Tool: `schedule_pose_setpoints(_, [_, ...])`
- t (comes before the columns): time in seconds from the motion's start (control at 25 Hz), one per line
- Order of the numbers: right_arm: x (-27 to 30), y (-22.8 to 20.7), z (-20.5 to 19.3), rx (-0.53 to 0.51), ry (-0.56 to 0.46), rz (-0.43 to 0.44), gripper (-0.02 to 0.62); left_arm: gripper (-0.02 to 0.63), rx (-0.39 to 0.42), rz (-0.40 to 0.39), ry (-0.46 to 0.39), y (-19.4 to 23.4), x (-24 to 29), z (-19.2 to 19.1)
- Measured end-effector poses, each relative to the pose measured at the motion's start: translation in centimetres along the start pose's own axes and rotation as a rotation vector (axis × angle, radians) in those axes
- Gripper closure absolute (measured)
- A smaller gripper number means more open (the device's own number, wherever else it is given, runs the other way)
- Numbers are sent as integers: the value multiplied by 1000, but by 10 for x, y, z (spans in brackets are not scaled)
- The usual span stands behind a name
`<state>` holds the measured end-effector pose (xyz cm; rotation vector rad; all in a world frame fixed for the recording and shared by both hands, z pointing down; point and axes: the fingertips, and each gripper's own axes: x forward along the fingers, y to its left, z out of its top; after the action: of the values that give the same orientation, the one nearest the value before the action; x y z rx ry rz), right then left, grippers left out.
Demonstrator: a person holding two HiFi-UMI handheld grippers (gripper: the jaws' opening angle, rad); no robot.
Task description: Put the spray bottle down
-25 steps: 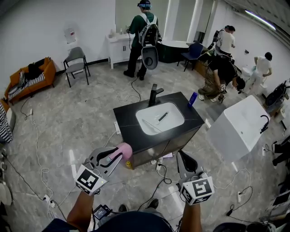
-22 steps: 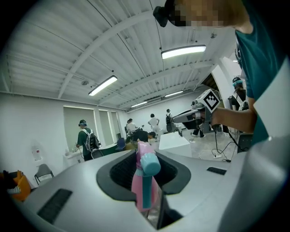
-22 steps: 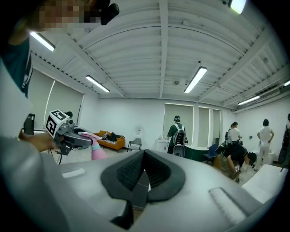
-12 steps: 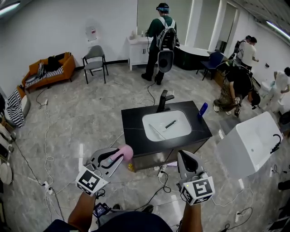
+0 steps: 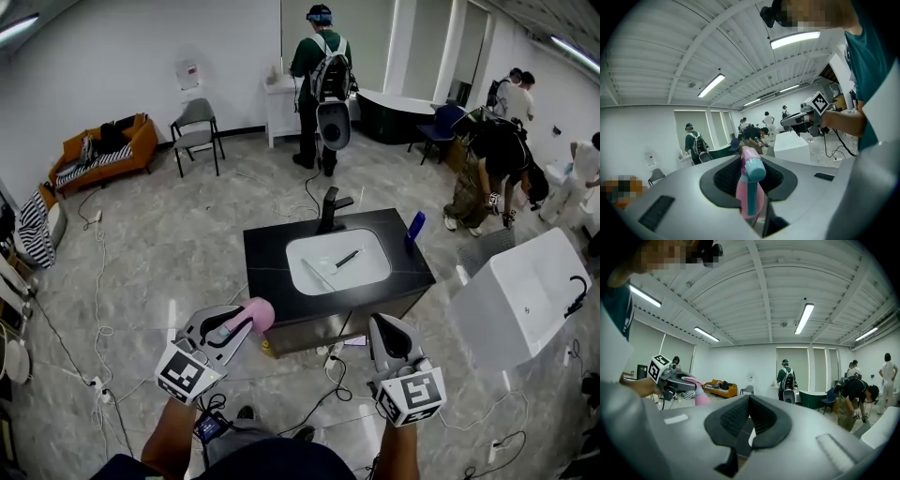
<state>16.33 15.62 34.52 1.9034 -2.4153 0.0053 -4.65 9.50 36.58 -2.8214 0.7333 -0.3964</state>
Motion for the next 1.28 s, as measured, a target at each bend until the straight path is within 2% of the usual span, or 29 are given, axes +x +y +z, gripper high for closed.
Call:
schedule_pose_setpoints(0.36, [24,-33,-17,19,31,-68,586,515,-6,-78,-16,20,58,-4])
schedule_pose_setpoints(0.76, [90,-55,-2,3,52,-191,586,515,15,-219,-80,86,125,-2])
schedule_pose_setpoints(1.28, [157,-58,4,-14,90,-293,586,517,11,-316,-124,159,175,-12])
